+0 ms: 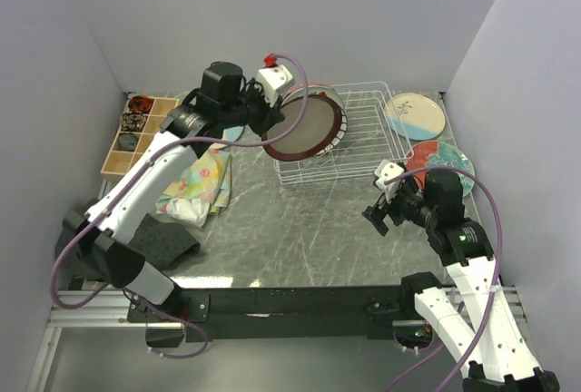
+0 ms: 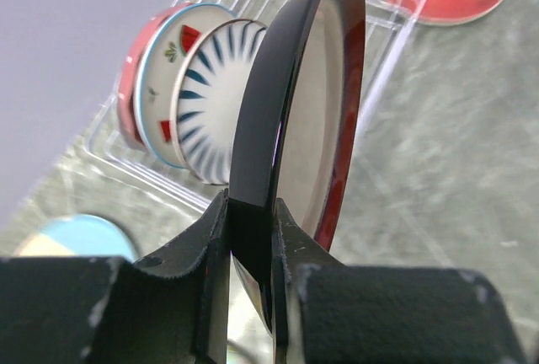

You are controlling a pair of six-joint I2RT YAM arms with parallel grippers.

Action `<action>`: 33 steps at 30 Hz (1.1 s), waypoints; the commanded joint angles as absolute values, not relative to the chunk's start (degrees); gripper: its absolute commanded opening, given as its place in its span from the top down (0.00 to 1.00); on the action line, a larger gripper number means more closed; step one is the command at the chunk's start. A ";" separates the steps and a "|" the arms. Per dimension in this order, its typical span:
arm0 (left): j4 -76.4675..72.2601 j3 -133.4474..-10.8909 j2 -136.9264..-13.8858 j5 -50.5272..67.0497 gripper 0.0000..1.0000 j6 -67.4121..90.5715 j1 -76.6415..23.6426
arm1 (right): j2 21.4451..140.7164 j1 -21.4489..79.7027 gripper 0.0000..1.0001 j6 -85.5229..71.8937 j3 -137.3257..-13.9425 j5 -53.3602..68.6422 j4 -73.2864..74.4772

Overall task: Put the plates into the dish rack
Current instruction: Insert the plate into the dish rack

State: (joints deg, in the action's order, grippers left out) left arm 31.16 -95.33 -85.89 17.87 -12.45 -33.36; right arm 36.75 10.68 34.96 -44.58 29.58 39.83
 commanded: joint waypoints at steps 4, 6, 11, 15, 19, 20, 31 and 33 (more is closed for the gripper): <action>22.15 -103.09 -91.31 17.23 0.99 -30.40 -33.05 | 38.58 10.37 0.00 34.54 -44.38 29.71 38.50; 22.67 -105.63 -93.95 18.28 0.99 -31.90 -32.78 | 39.11 10.28 0.00 34.45 -44.30 29.53 38.32; 20.92 -108.01 -98.08 19.68 0.99 -33.39 -32.08 | 39.99 10.37 0.00 34.45 -44.21 29.18 38.23; 20.57 -109.86 -100.98 20.74 0.99 -35.42 -31.55 | 40.60 10.28 0.00 34.45 -44.12 29.00 38.14; 20.39 -112.14 -103.44 21.97 0.99 -36.30 -31.47 | 41.04 10.28 0.00 34.45 -44.03 29.00 38.23; 20.39 -112.76 -104.14 22.32 0.99 -36.47 -31.55 | 41.13 10.37 0.00 34.45 -44.03 29.00 38.23; 21.71 -115.40 -107.49 24.34 0.99 -39.11 -31.46 | 41.57 10.28 0.00 34.54 -43.95 28.74 38.23; 21.53 -115.40 -107.93 24.87 0.99 -39.02 -31.46 | 41.75 10.37 0.00 34.54 -44.03 28.74 38.23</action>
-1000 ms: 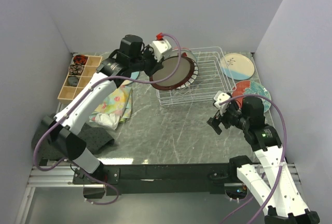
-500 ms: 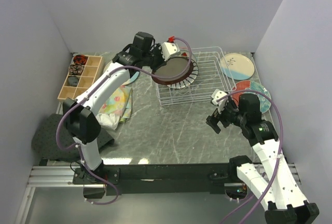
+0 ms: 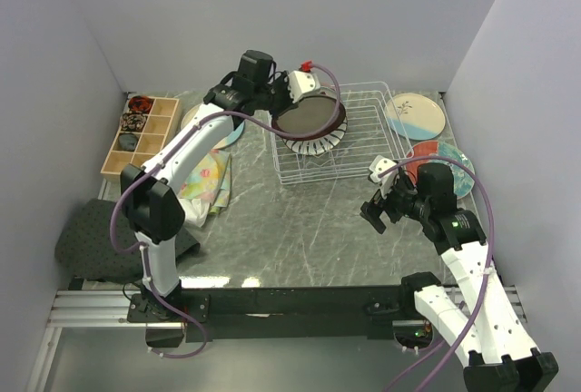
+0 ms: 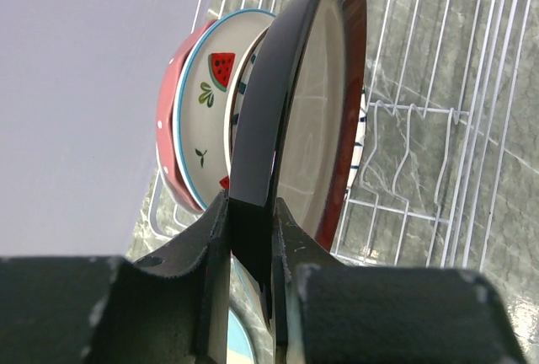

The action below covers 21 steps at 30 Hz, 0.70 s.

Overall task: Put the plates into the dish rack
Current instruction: Insert the plate into the dish rack

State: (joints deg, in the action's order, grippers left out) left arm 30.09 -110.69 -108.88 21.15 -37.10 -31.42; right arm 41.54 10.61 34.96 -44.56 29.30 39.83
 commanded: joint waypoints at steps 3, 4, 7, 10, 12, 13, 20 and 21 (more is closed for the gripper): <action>21.53 -115.40 -108.46 25.49 0.99 -39.02 -31.46 | 41.92 10.37 0.00 34.54 -44.03 28.74 38.23; 21.53 -115.49 -108.63 25.58 0.99 -39.02 -31.38 | 42.01 10.37 0.00 34.54 -44.03 28.74 38.23; 21.36 -115.23 -109.16 25.49 0.99 -39.20 -31.38 | 42.10 10.28 0.00 34.54 -44.12 28.65 38.15; 20.92 -114.96 -109.86 25.14 0.99 -39.11 -31.46 | 42.01 10.37 0.00 34.54 -44.03 28.65 38.23; 20.74 -115.14 -110.48 25.48 0.99 -38.85 -31.46 | 42.01 10.28 0.00 34.45 -44.03 28.56 38.23; 20.66 -115.14 -110.83 25.84 0.99 -38.59 -31.38 | 42.01 10.37 0.00 34.45 -44.03 28.48 38.15; 21.79 -115.75 -113.55 26.89 0.99 -38.67 -31.46 | 42.10 10.28 0.00 34.54 -44.03 28.39 38.14; 21.97 -115.84 -113.90 26.98 0.99 -38.67 -31.46 | 42.19 10.28 0.00 34.54 -43.95 28.39 38.06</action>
